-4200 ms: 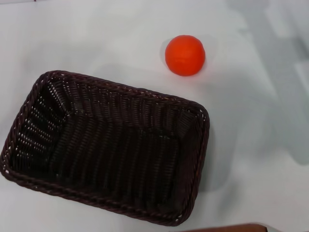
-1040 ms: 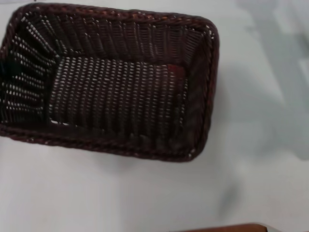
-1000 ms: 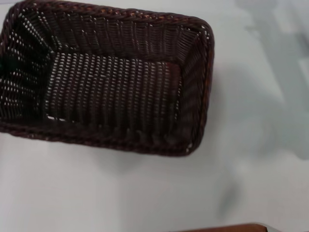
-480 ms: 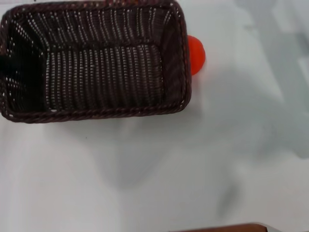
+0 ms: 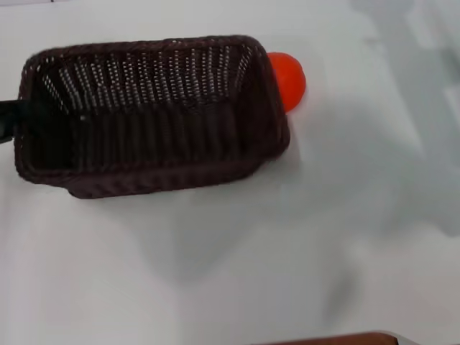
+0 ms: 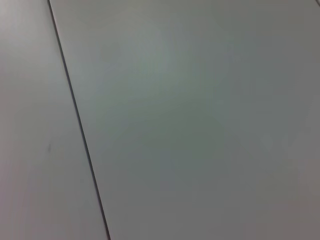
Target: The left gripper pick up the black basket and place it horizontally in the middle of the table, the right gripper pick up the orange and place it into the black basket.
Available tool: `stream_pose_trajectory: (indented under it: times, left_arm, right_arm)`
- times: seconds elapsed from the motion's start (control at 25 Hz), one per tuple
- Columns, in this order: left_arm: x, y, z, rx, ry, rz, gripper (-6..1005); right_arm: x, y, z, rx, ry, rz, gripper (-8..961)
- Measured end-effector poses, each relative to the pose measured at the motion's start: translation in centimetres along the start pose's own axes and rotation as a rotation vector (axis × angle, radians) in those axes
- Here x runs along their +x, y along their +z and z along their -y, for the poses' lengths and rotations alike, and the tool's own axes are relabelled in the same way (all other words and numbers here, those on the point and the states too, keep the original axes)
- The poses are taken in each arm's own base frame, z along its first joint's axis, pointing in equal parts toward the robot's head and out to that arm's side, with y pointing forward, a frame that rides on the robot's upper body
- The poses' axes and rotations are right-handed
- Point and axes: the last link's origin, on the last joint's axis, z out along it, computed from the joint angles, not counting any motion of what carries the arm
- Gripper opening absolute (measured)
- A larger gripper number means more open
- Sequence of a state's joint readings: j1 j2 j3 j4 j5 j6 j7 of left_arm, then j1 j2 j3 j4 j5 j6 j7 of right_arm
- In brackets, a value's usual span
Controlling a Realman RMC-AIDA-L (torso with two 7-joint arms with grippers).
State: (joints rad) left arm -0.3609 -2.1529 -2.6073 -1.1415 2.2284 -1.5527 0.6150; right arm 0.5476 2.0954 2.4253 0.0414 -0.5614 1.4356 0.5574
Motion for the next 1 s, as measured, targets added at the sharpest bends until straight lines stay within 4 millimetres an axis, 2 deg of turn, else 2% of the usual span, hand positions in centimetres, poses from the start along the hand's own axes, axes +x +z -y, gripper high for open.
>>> stream_pose_trajectory:
  times: [0.16,0.28,0.48,0.52,0.6,0.68,0.76,0.84,1.0]
  left_arm:
    - [0.0,-0.5,0.5,0.012,-0.006,-0.007,336]
    - [0.4,-1.2,1.0,0.033,0.002,-0.021,541]
    - [1.4,-2.6,1.7,0.051,0.049,-0.060,646]
    - [2.4,-4.0,1.8,0.021,0.131,-0.151,668]
    - [2.8,-4.8,1.5,-0.020,0.218,-0.241,710]
    - [2.9,-5.1,1.2,-0.042,0.264,-0.283,752]
    - [2.7,-5.3,0.3,-0.130,0.421,-0.455,778]
    - [2.2,-5.1,0.1,-0.167,0.477,-0.542,787]
    - [1.3,-4.2,0.1,-0.227,0.540,-0.672,810]
  right_arm:
    - [-0.1,0.0,0.1,0.004,0.002,0.004,954]
    - [-0.2,0.1,0.2,0.019,0.001,0.018,955]
    - [-0.5,1.2,1.0,0.147,0.012,0.106,955]
    - [-0.4,1.5,1.1,0.178,0.032,0.130,954]
    - [0.1,2.1,1.2,0.261,0.090,0.193,954]
    - [0.7,3.0,1.3,0.360,0.136,0.286,954]
    - [1.6,3.9,1.1,0.445,0.158,0.394,954]
    - [2.5,4.8,1.1,0.521,0.165,0.523,954]
    - [3.5,6.0,1.3,0.609,0.075,0.809,955]
